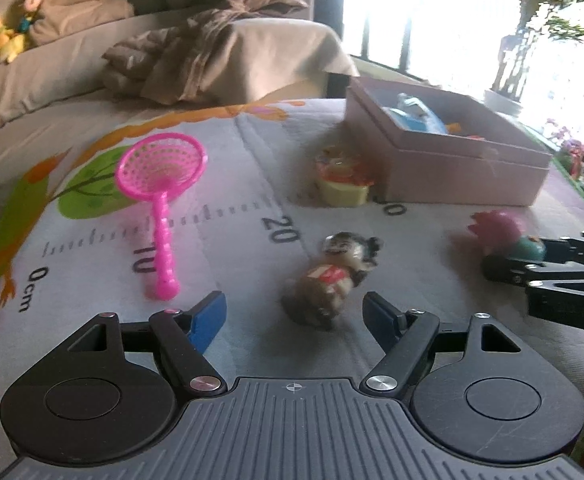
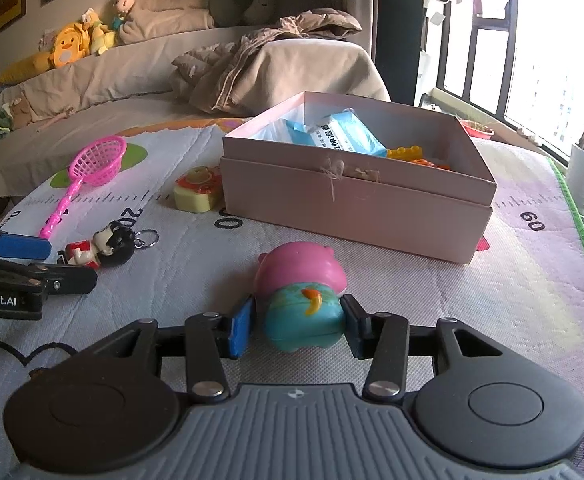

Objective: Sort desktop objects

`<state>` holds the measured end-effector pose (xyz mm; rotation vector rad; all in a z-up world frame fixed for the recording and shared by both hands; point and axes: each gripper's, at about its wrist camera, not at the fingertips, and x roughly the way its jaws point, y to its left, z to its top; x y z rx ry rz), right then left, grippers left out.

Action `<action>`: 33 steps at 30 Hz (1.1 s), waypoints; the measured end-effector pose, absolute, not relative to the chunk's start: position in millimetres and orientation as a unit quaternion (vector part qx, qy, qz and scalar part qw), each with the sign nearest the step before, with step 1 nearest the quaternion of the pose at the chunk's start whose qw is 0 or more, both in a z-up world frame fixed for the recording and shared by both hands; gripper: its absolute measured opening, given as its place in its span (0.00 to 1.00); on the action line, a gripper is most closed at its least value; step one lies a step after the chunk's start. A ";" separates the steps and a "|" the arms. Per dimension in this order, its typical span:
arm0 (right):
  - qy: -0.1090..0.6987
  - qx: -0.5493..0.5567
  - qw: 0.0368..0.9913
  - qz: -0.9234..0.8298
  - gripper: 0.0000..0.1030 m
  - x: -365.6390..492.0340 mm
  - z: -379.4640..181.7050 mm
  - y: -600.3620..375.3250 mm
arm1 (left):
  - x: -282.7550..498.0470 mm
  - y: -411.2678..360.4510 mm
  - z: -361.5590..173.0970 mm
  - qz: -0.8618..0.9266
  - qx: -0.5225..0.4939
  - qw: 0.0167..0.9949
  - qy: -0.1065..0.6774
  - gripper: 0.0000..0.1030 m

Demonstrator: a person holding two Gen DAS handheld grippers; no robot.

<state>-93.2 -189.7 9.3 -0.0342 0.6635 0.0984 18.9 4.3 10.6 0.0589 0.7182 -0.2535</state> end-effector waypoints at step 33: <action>0.310 -0.042 0.946 0.081 0.35 -127.4 47.8 -215.3 | -1.3 -46.5 51.5 -0.177 0.064 0.928 0.323 0.36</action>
